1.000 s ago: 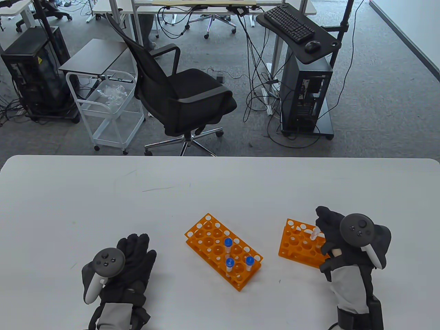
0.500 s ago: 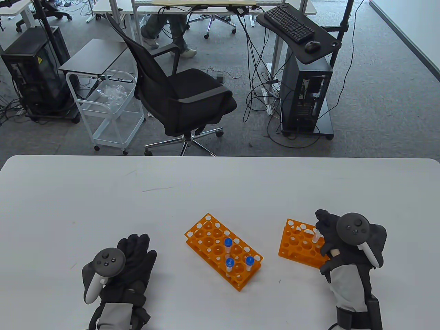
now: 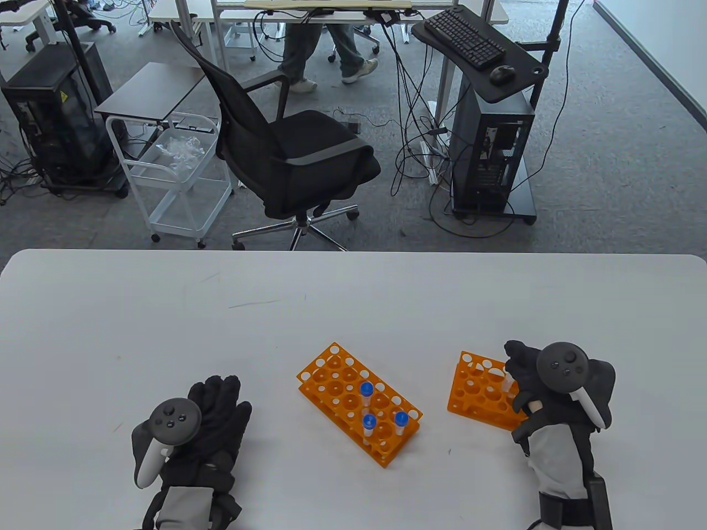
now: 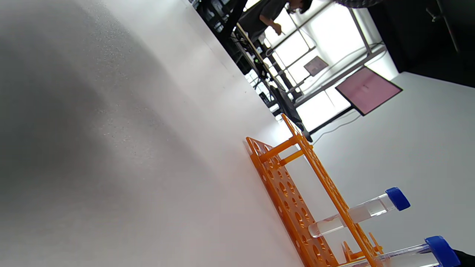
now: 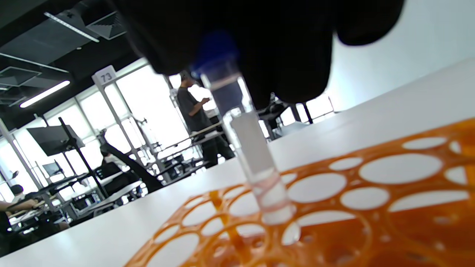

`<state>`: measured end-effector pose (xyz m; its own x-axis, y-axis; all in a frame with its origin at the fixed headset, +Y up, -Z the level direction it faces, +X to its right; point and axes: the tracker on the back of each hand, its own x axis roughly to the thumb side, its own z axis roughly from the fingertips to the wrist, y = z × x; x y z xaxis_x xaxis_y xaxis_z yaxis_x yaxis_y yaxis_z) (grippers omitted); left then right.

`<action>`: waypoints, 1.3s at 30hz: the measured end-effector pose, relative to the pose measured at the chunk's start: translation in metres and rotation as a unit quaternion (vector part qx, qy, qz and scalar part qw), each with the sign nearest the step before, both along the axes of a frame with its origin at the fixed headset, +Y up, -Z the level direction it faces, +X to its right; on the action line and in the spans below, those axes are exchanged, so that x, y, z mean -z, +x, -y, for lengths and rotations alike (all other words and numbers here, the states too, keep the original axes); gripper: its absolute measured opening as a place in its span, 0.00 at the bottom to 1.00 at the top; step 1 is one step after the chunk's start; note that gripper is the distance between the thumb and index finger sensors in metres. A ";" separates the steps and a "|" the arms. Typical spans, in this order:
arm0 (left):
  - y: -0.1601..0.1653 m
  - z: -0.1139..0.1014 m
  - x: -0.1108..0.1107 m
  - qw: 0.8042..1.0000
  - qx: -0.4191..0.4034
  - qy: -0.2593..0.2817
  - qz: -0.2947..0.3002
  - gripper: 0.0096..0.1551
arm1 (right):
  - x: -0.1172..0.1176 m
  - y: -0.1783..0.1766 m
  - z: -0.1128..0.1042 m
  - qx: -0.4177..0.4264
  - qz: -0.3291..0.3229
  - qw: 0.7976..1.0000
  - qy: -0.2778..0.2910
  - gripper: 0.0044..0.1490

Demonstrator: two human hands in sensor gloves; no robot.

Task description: Transfer 4 test tubes between racks (Right hand only)

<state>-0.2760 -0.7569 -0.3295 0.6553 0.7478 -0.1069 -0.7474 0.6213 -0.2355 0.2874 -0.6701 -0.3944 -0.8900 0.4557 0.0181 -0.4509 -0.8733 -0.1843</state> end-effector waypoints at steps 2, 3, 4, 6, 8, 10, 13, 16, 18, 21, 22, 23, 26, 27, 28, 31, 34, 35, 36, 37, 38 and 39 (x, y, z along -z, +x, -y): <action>0.000 0.000 0.000 1.000 0.000 0.000 0.000 0.41 | 0.000 0.000 0.001 0.000 0.000 1.000 -0.003 0.29; 0.000 0.000 0.000 1.000 0.000 0.000 0.000 0.41 | 0.001 0.000 0.002 0.000 0.001 1.000 -0.005 0.29; 0.000 0.000 0.000 1.000 -0.001 0.000 0.000 0.41 | 0.001 0.001 0.003 0.001 0.000 1.000 -0.006 0.29; 0.000 0.000 0.000 1.000 -0.001 0.000 0.000 0.41 | 0.002 0.001 0.004 0.001 0.001 1.000 -0.010 0.29; 0.000 0.000 0.000 1.000 -0.001 0.000 0.000 0.41 | 0.002 0.001 0.006 0.001 0.000 1.000 -0.013 0.30; 0.000 0.000 0.000 1.000 -0.001 0.000 0.000 0.41 | 0.003 0.000 0.007 0.001 0.000 1.000 -0.015 0.29; 0.000 0.000 0.000 1.000 -0.001 0.000 0.000 0.41 | 0.003 0.000 0.008 0.001 -0.001 1.000 -0.019 0.29; 0.000 0.000 0.000 1.000 -0.001 0.000 0.000 0.41 | 0.003 -0.001 0.008 0.002 -0.001 1.000 -0.023 0.29; 0.000 0.000 0.000 1.000 -0.001 0.000 0.000 0.41 | 0.002 -0.001 0.008 0.003 -0.001 1.000 -0.025 0.29; 0.000 0.000 0.000 1.000 -0.001 0.000 0.000 0.41 | 0.001 -0.001 0.008 0.005 -0.001 1.000 -0.030 0.29; 0.000 0.000 0.000 1.000 -0.001 0.000 0.000 0.41 | 0.001 -0.001 0.008 0.005 -0.001 1.000 -0.031 0.29; 0.000 0.000 0.000 1.000 -0.001 0.000 0.000 0.41 | 0.001 -0.001 0.008 0.006 -0.001 0.999 -0.032 0.30; 0.000 0.000 0.000 1.000 -0.001 0.000 0.000 0.41 | 0.001 -0.001 0.009 0.005 -0.002 0.999 -0.036 0.29; 0.000 0.000 0.000 1.000 -0.001 0.000 0.000 0.41 | 0.001 -0.001 0.009 0.004 -0.002 0.999 -0.037 0.29; 0.000 0.000 0.000 1.000 -0.001 0.000 0.000 0.41 | 0.001 -0.002 0.009 0.003 -0.002 0.999 -0.039 0.29; 0.000 0.000 0.000 1.000 -0.001 0.000 0.000 0.41 | 0.001 -0.002 0.010 0.002 -0.003 0.999 -0.042 0.29; 0.000 0.000 0.000 1.000 -0.001 0.000 0.000 0.41 | 0.001 -0.002 0.011 0.001 -0.004 0.999 -0.045 0.30; 0.000 0.000 0.000 1.000 -0.001 0.000 0.000 0.41 | 0.001 -0.002 0.011 0.001 -0.004 0.999 -0.046 0.29; 0.000 0.000 0.000 1.000 -0.001 0.000 0.000 0.41 | 0.002 -0.002 0.011 0.001 -0.004 0.999 -0.048 0.30; 0.000 0.000 0.000 1.000 -0.001 0.000 0.000 0.41 | 0.002 -0.002 0.012 0.001 -0.004 0.999 -0.051 0.30; 0.000 0.000 0.000 1.000 -0.001 0.000 0.000 0.41 | 0.002 -0.001 0.012 0.001 -0.003 0.999 -0.053 0.29; 0.000 0.000 0.000 1.000 -0.001 0.000 0.000 0.41 | 0.002 -0.001 0.012 0.001 -0.003 0.999 -0.054 0.30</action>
<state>-0.2760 -0.7573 -0.3297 0.6540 0.7489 -0.1068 -0.7485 0.6202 -0.2349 0.2860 -0.6823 -0.3960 -0.8891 0.4570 -0.0251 -0.4535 -0.8871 -0.0860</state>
